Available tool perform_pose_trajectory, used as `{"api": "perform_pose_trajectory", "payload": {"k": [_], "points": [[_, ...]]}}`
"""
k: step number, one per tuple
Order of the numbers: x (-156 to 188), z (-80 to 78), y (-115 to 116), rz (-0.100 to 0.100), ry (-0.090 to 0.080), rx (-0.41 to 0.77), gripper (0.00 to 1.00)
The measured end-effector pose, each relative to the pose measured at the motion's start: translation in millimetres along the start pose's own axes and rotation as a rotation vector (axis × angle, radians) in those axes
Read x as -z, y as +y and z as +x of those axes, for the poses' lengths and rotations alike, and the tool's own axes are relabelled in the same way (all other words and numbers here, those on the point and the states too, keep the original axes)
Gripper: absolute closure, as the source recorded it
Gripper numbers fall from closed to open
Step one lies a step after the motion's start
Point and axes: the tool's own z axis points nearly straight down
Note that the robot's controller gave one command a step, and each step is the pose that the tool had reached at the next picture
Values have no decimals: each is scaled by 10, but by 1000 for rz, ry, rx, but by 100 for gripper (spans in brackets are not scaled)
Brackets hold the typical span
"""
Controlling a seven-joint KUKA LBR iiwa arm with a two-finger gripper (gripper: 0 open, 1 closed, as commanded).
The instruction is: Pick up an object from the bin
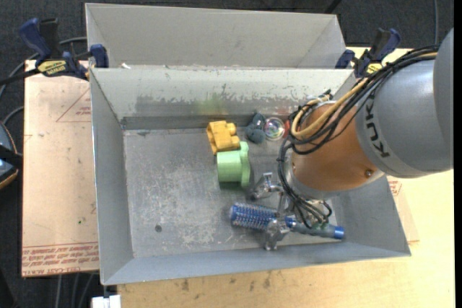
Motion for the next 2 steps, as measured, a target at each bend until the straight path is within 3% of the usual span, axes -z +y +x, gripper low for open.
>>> {"api": "perform_pose_trajectory", "payload": {"k": [1, 2], "points": [[11, 10, 4, 0, 6, 1, 100], [1817, -32, -109, 0, 13, 236, 100]]}}
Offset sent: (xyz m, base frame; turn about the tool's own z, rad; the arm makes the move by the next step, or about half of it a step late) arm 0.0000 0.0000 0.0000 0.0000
